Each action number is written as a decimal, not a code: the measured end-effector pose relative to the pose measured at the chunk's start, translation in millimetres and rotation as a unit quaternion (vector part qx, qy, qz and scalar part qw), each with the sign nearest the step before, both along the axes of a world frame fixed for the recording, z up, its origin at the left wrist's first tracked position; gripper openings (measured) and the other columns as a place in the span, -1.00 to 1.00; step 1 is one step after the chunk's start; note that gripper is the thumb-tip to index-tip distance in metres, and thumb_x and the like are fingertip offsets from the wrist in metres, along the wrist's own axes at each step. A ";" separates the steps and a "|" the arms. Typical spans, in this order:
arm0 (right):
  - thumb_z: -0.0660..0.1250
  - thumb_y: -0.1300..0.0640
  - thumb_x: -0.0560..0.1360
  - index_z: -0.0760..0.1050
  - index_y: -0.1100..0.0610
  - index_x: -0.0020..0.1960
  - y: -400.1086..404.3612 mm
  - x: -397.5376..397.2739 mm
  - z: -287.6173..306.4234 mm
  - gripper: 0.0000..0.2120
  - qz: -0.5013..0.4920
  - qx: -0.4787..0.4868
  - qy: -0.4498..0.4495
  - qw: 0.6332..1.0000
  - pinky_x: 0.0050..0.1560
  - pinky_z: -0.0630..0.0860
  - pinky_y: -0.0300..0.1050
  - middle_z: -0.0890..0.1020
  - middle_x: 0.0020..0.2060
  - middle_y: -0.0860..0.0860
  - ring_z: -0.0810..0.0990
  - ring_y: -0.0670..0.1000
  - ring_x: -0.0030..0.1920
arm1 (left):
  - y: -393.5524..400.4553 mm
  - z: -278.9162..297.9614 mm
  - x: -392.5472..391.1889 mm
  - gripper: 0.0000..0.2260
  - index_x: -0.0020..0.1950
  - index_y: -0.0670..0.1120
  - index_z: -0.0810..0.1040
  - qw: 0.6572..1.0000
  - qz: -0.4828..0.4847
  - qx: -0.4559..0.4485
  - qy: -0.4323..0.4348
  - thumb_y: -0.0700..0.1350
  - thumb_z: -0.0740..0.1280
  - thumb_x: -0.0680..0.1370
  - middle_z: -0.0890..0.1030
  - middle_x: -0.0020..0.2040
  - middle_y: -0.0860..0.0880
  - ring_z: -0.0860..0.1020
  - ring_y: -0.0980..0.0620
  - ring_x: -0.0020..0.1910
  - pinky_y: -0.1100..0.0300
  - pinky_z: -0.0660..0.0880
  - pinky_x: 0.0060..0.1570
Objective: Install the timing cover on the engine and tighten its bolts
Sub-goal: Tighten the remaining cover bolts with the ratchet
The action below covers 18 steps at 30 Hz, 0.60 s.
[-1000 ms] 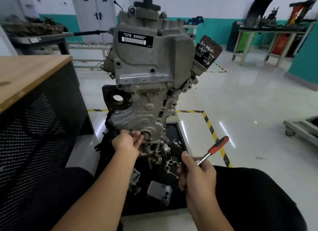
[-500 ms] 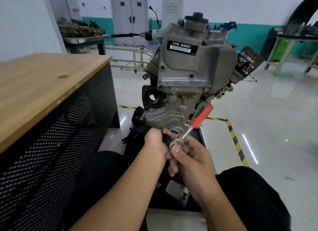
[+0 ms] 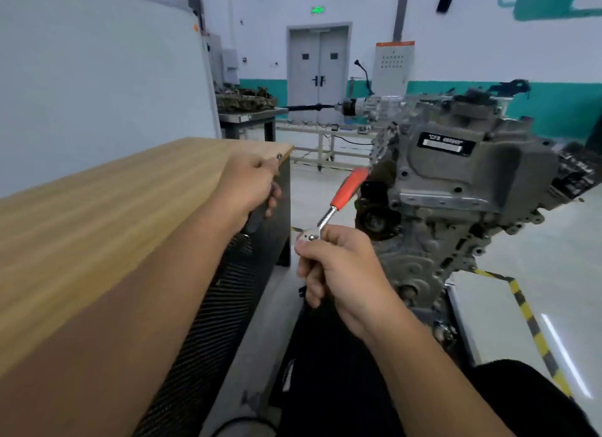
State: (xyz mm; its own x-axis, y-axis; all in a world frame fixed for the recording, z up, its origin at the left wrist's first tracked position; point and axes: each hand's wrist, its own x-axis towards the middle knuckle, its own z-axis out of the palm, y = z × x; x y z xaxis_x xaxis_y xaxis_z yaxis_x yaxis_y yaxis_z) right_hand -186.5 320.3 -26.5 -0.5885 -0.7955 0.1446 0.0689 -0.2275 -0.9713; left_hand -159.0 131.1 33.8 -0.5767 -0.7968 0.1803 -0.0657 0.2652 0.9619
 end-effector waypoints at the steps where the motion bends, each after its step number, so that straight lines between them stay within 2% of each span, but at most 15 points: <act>1: 0.35 0.27 0.58 0.45 0.21 -0.22 -21.4 8.9 4.5 -0.79 0.001 0.027 -0.002 1.000 -0.55 0.32 -0.19 0.53 -0.47 0.13 0.31 0.02 -0.62 | -24.0 9.2 20.7 -0.75 -0.10 -0.14 0.57 0.997 0.036 -0.054 -0.038 -0.02 0.28 0.67 0.61 -0.42 -0.10 0.50 0.02 -0.56 0.19 0.44 -0.54; 3: 0.36 0.20 0.57 0.46 0.20 -0.21 -64.3 30.6 10.2 -0.80 0.019 0.086 -0.003 0.996 -0.55 0.34 -0.20 0.54 -0.50 0.11 0.33 0.02 -0.62 | -69.6 10.0 66.0 -0.75 -0.10 -0.17 0.59 0.981 0.101 -0.108 -0.126 -0.02 0.32 0.66 0.64 -0.33 -0.18 0.56 -0.07 -0.47 0.11 0.52 -0.46; 6: 0.36 0.16 0.56 0.50 0.19 -0.17 -122.2 67.4 11.5 -0.84 0.054 0.153 -0.016 0.987 -0.52 0.31 -0.19 0.53 -0.49 0.09 0.32 -0.01 -0.60 | -110.6 -15.8 127.2 -0.76 -0.11 -0.20 0.63 0.951 0.160 -0.137 -0.227 -0.06 0.36 0.64 0.65 -0.28 -0.24 0.60 -0.15 -0.43 0.04 0.61 -0.39; 9: 0.34 0.21 0.54 0.53 0.20 -0.13 -174.9 100.7 6.7 -0.91 0.069 0.184 0.010 0.981 -0.50 0.32 -0.20 0.55 -0.41 0.12 0.32 -0.03 -0.61 | -129.4 -53.8 164.6 -0.76 -0.06 -0.19 0.71 0.906 0.189 -0.220 -0.309 -0.02 0.39 0.61 0.68 -0.24 -0.16 0.64 -0.16 -0.24 0.12 0.51 -0.26; 10: 0.34 0.23 0.54 0.54 0.23 -0.10 -189.7 109.5 3.5 -0.93 0.071 0.192 0.036 0.978 -0.51 0.35 -0.20 0.56 -0.39 0.14 0.35 -0.02 -0.61 | -134.2 -64.2 171.3 -0.77 -0.05 -0.16 0.73 0.898 0.197 -0.236 -0.315 0.00 0.41 0.58 0.69 -0.18 -0.14 0.64 -0.15 -0.14 0.12 0.49 -0.20; 12: 0.36 0.21 0.56 0.59 0.30 -0.03 -212.3 121.8 -5.6 -0.87 0.068 0.214 0.069 0.972 -0.54 0.44 -0.18 0.58 -0.35 0.15 0.44 0.00 -0.59 | -147.0 -75.9 178.7 -0.81 -0.07 -0.12 0.74 0.909 0.207 -0.213 -0.292 0.00 0.46 0.54 0.70 -0.16 -0.10 0.64 -0.11 -0.08 0.08 0.55 -0.12; 15: 0.32 0.24 0.62 0.57 0.29 0.02 -230.9 126.2 -18.3 -0.89 0.045 0.250 0.053 0.966 -0.52 0.55 -0.16 0.62 -0.37 0.14 0.55 0.03 -0.60 | -168.2 -72.3 184.8 -0.87 -0.19 -0.07 0.74 0.942 0.223 -0.120 -0.220 -0.06 0.50 0.51 0.69 -0.23 -0.05 0.64 -0.02 -0.20 0.07 0.60 -0.14; 17: 0.27 0.28 0.62 0.54 0.33 0.09 -238.4 123.4 -23.7 -0.87 0.041 0.253 0.034 0.966 -0.52 0.56 -0.15 0.60 -0.40 0.16 0.56 0.06 -0.61 | -176.7 -68.6 188.0 -0.85 -0.28 -0.08 0.71 0.960 0.215 -0.053 -0.173 -0.16 0.45 0.50 0.70 -0.24 -0.12 0.66 -0.10 -0.22 -0.08 0.67 -0.06; 18: 0.26 0.27 0.63 0.53 0.34 0.11 -241.3 121.3 -25.9 -0.85 0.041 0.252 0.031 0.966 -0.51 0.56 -0.15 0.59 -0.42 0.16 0.55 0.07 -0.62 | -178.8 -69.0 189.0 -0.85 -0.26 -0.10 0.72 0.960 0.212 -0.047 -0.176 -0.20 0.41 0.49 0.71 -0.22 -0.14 0.69 -0.14 -0.19 -0.11 0.67 -0.03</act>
